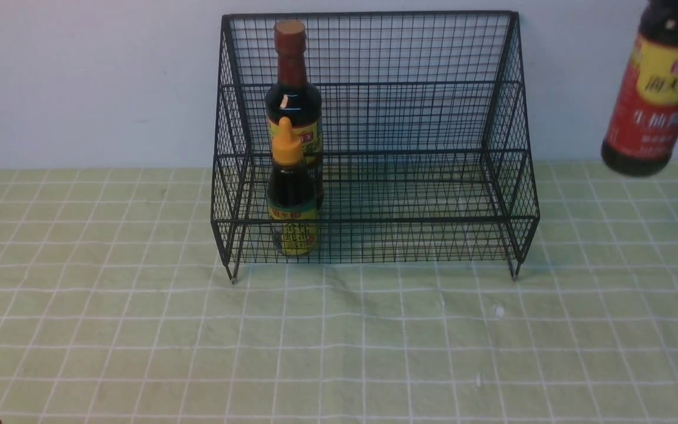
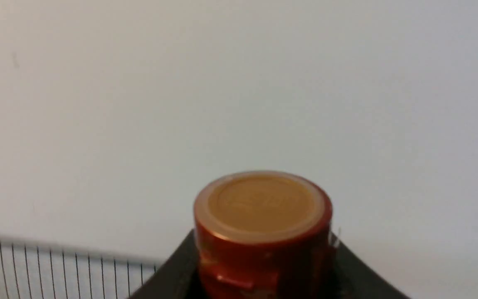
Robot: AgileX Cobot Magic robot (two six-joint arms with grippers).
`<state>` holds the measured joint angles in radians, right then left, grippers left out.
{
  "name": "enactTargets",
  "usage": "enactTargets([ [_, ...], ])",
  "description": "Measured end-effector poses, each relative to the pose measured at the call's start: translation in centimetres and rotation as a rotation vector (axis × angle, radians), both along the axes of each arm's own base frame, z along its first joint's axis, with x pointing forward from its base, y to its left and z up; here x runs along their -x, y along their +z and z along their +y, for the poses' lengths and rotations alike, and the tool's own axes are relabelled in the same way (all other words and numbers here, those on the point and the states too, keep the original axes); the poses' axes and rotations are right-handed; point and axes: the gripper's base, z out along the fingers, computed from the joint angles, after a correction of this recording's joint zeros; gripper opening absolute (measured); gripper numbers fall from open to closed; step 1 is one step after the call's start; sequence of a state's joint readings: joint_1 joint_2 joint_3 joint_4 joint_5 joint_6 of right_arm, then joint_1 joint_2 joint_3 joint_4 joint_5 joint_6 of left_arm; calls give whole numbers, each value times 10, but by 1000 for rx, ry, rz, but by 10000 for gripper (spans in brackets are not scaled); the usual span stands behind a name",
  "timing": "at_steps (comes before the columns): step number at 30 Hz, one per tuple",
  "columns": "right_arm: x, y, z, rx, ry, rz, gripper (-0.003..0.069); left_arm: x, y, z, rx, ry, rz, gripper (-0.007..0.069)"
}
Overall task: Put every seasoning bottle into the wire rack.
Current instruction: Use the right arm to put the condiment bottle back on the shelf
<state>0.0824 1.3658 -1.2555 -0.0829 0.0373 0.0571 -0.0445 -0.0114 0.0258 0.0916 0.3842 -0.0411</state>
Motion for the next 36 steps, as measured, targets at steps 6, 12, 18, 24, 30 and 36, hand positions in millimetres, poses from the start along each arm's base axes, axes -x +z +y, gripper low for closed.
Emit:
enactTargets([
  [6,-19,48,8,-126,34,-136,279,0,0,0,0,0,0,-6],
  [12,-70,49,49,-145,123,-144,279,0,0,0,0,0,0,-6],
  [18,-114,32,80,-157,174,-136,279,0,0,0,0,0,0,-6],
  [24,-153,-6,91,-179,174,-67,279,0,0,0,0,0,0,-6],
  [30,-172,-51,94,-168,142,120,279,0,0,0,0,0,0,-6],
  [36,-179,-89,94,-130,94,339,279,0,0,0,0,0,0,-6],
])
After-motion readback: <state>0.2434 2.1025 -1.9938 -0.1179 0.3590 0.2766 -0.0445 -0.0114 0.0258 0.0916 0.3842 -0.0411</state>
